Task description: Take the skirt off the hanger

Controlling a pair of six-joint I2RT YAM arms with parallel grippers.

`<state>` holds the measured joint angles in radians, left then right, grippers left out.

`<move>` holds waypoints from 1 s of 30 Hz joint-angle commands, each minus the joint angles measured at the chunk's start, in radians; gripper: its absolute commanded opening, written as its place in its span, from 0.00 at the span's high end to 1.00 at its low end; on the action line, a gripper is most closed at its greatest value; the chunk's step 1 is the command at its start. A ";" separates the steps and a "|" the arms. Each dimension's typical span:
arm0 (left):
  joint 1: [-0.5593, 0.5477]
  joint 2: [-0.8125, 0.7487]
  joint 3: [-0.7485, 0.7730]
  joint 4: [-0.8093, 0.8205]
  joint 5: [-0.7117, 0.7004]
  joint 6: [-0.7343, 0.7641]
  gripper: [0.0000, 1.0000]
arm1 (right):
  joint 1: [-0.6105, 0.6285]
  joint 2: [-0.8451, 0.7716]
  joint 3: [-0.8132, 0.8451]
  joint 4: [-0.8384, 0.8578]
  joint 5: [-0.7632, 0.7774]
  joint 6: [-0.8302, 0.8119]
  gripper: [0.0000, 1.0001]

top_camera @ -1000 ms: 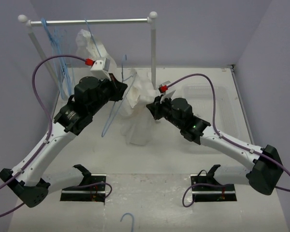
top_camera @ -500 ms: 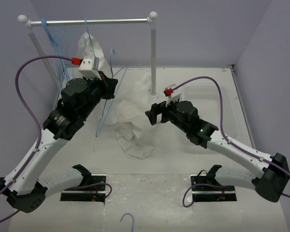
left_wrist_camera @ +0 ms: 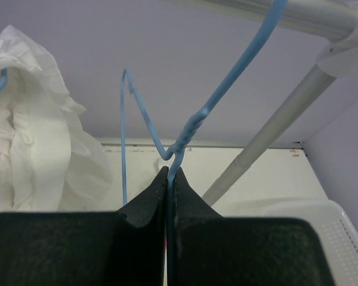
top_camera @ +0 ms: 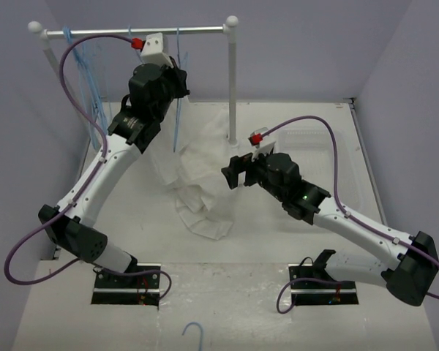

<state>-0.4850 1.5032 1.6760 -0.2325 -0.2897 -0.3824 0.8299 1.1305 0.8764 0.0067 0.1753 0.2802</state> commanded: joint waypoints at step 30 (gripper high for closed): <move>0.077 -0.003 -0.007 0.006 0.115 -0.038 0.09 | -0.015 0.098 0.050 0.000 -0.075 -0.118 0.01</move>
<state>-0.4145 1.6165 1.7088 -0.2253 -0.2050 -0.3973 0.8165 1.1938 0.8783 0.0067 0.1875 0.2073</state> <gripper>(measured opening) 0.534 0.989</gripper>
